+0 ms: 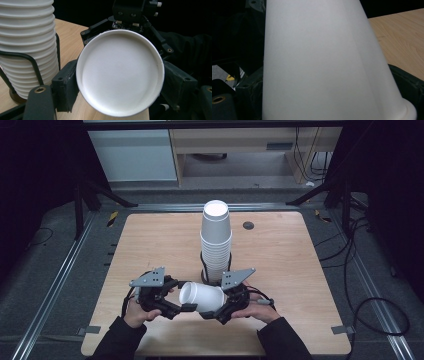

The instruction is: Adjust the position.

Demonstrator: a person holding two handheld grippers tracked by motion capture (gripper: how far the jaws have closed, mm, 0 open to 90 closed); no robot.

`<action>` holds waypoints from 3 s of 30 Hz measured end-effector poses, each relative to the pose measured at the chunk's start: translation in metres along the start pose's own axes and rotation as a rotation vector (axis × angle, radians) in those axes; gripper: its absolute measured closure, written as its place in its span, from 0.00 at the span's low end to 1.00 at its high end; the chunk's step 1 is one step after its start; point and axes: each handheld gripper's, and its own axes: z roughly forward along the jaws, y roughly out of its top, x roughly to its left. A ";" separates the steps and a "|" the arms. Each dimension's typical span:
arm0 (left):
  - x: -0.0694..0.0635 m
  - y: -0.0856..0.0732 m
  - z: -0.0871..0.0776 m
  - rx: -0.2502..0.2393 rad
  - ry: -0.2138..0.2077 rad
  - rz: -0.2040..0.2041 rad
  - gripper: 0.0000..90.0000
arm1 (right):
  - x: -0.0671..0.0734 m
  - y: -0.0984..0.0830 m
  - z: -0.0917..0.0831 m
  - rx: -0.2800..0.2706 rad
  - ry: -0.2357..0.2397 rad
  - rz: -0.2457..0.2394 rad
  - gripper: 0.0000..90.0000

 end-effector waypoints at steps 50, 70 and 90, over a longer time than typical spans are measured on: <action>0.009 -0.018 0.020 0.342 0.095 0.033 0.12 | 0.001 -0.003 0.012 0.326 -0.152 -0.163 0.08; 0.005 -0.020 0.024 0.384 0.075 0.053 0.21 | 0.005 -0.001 0.029 0.346 -0.116 -0.190 0.07; 0.007 -0.020 0.022 0.381 0.069 0.050 0.24 | 0.003 -0.002 0.028 0.327 -0.111 -0.174 0.03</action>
